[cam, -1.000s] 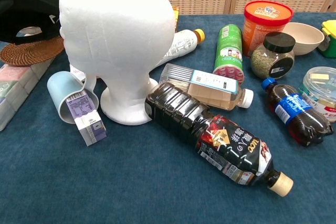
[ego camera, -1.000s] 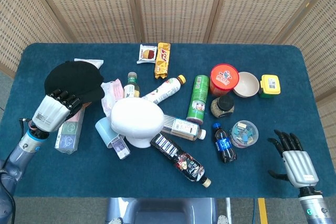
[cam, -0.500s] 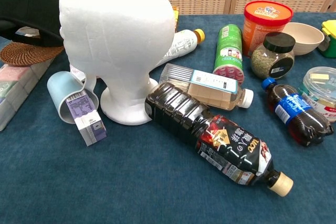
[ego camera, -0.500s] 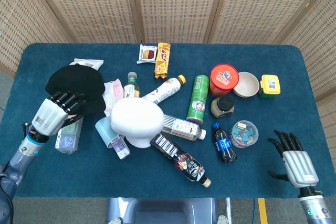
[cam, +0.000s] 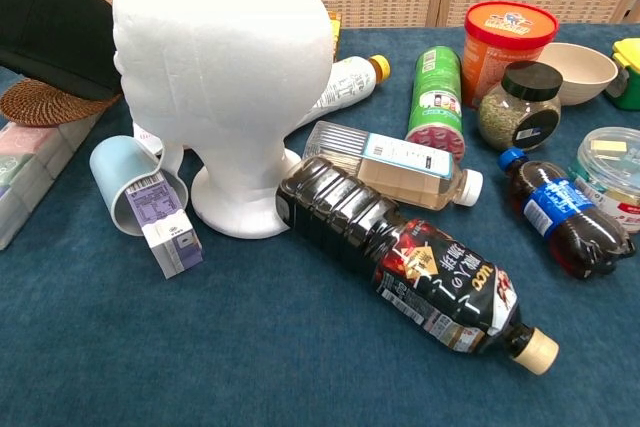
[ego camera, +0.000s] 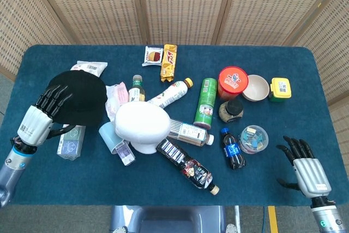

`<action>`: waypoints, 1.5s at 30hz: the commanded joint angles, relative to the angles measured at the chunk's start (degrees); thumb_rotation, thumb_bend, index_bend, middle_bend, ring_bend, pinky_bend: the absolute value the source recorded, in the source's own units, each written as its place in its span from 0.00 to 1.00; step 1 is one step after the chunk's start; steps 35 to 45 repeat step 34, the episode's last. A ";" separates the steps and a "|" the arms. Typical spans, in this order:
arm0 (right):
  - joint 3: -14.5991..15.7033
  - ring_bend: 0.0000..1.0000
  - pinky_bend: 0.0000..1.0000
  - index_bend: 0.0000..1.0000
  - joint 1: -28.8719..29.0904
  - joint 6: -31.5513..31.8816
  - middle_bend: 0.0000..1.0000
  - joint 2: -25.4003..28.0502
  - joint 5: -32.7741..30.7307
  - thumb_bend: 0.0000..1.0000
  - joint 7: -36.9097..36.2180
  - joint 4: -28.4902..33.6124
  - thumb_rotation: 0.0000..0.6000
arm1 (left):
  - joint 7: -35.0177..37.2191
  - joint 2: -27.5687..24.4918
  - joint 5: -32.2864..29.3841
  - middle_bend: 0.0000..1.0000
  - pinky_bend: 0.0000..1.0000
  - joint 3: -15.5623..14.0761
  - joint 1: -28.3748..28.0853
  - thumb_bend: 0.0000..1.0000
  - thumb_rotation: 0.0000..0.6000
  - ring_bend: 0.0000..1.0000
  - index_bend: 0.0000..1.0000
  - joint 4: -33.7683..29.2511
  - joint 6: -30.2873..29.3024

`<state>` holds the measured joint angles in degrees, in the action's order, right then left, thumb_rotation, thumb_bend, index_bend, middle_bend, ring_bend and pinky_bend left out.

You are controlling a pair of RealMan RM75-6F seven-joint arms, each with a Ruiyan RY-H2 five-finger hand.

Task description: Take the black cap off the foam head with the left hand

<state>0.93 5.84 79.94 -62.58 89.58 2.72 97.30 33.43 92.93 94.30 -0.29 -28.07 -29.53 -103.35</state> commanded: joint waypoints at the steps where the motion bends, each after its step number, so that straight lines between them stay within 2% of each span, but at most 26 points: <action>1: 0.17 0.05 0.00 0.20 -0.11 0.35 0.05 0.20 0.53 0.02 -0.20 0.23 1.00 | -6.02 -12.37 0.48 0.00 0.11 -3.34 2.67 0.00 1.00 0.00 0.00 -22.86 7.97; 4: 0.32 0.05 0.00 0.20 -0.21 0.56 0.05 0.24 0.90 0.02 -0.18 0.31 1.00 | -7.75 -17.69 0.83 0.00 0.09 -5.29 2.78 0.00 1.00 0.00 0.00 -31.46 12.30; 10: 0.40 0.05 0.00 0.20 -0.14 0.24 0.05 0.25 0.83 0.02 -0.17 0.36 1.00 | -11.04 -22.72 0.86 0.00 0.09 -6.32 4.00 0.00 1.00 0.00 0.00 -39.67 14.63; 17: 0.42 0.05 0.00 0.20 -0.07 0.05 0.05 0.27 0.81 0.02 -0.15 0.41 1.00 | -14.80 -25.30 -1.33 0.00 0.09 -5.63 6.44 0.00 1.00 0.00 0.00 -42.87 15.69; 26: 0.37 0.05 0.00 0.20 -0.11 0.55 0.05 0.63 1.32 0.02 -0.85 0.94 1.00 | -20.75 -26.91 -4.63 0.00 0.09 -4.22 12.56 0.00 1.00 0.00 0.00 -50.03 11.19; 31: -1.39 0.05 0.00 0.20 -0.31 1.84 0.05 0.34 -0.80 0.02 0.23 -0.64 1.00 | -21.19 -27.93 -5.58 0.00 0.06 -4.51 17.27 0.00 1.00 0.00 0.00 -53.40 7.90; 34: -2.53 0.05 0.00 0.20 -0.51 3.25 0.05 -0.76 -1.55 0.02 2.16 -2.35 1.00 | -21.16 -28.82 -5.63 0.00 0.05 -4.48 18.06 0.00 1.00 0.00 0.00 -54.11 8.27; 45: -2.53 0.05 0.00 0.20 -0.51 3.25 0.05 -0.76 -1.55 0.02 2.16 -2.35 1.00 | -21.16 -28.82 -5.63 0.00 0.05 -4.48 18.06 0.00 1.00 0.00 0.00 -54.11 8.27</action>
